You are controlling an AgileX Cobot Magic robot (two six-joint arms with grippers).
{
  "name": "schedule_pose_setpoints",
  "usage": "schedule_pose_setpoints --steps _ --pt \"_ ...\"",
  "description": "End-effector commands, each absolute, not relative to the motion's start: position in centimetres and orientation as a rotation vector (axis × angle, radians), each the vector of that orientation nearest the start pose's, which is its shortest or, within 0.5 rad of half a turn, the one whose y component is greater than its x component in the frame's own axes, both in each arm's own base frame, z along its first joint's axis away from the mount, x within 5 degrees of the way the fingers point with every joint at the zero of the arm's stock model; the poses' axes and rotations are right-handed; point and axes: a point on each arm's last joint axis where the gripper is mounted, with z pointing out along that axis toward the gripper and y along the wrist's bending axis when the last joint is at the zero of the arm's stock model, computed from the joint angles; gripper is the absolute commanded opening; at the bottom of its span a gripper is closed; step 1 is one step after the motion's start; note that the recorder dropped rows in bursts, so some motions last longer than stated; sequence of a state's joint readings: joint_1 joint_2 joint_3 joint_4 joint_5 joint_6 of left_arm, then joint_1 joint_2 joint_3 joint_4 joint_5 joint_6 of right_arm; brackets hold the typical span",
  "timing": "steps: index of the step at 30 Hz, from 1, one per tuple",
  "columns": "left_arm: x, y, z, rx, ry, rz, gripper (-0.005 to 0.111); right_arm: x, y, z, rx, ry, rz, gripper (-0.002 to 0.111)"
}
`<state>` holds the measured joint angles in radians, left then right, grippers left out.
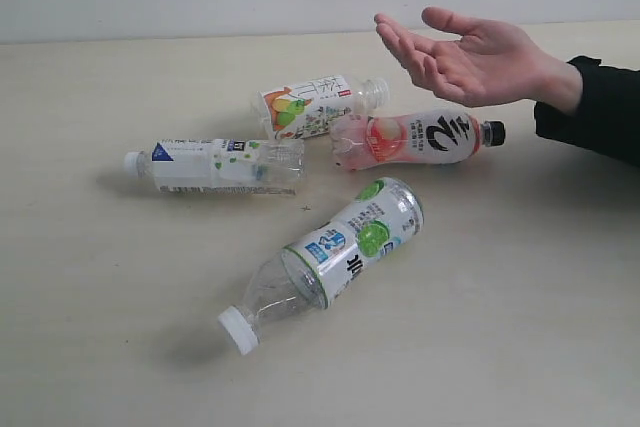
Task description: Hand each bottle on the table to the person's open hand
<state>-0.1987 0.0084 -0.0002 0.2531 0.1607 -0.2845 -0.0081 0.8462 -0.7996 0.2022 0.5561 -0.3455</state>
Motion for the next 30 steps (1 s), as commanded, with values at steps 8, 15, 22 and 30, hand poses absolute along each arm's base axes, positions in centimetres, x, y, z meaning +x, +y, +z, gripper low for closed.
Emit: schedule_pose_setpoints --steps 8,15,22,30 --pt "5.6 -0.8 19.9 0.099 1.639 -0.152 0.000 23.6 4.6 29.8 -1.118 2.356 0.223 0.017" --pt "5.6 -0.8 19.9 0.099 1.639 -0.152 0.000 24.5 11.5 26.0 -1.615 2.159 0.231 0.045" --pt "5.6 -0.8 19.9 0.099 1.639 -0.152 0.000 23.9 16.3 22.8 -1.948 2.003 0.127 0.063" --pt "5.6 -0.8 19.9 0.099 1.639 -0.152 0.000 22.3 20.3 21.2 -2.168 1.758 0.018 0.067"
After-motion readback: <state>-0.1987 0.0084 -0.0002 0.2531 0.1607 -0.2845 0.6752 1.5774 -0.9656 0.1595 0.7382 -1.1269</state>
